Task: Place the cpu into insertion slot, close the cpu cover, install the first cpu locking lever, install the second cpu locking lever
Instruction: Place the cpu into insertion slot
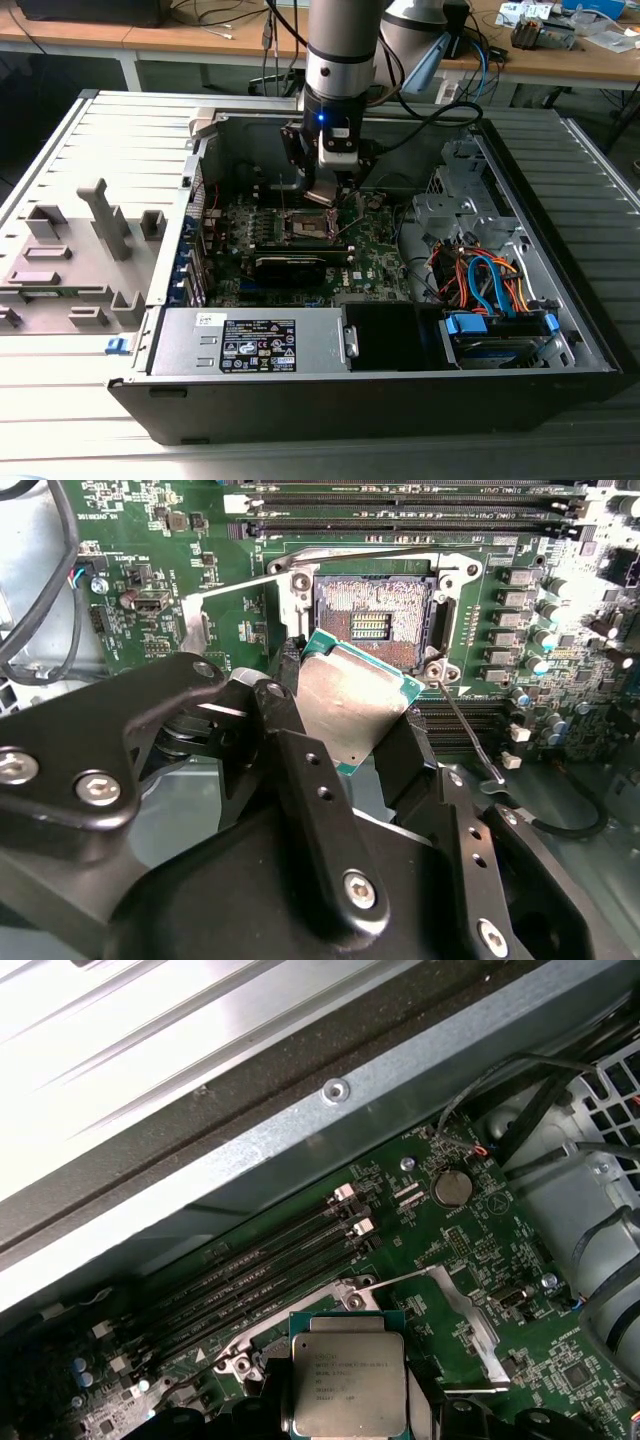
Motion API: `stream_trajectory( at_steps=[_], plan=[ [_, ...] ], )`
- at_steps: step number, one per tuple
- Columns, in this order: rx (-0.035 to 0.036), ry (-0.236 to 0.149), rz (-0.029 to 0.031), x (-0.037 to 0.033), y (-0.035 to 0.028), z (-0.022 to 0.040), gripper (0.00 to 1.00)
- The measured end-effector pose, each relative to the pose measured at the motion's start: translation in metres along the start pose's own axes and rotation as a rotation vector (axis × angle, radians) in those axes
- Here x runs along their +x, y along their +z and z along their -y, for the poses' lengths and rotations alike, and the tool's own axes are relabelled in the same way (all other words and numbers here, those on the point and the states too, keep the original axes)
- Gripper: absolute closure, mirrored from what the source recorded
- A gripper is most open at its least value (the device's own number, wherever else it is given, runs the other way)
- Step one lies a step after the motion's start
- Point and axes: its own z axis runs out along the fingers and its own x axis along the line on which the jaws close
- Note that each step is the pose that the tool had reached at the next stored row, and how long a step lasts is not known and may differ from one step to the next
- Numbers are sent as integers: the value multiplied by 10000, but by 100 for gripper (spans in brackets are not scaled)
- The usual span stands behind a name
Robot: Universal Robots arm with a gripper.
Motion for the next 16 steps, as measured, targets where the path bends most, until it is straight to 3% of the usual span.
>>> stream_trajectory(
  at_steps=[16],
  plan=[
    [9,154,9,0,19,0,45]
  ],
)
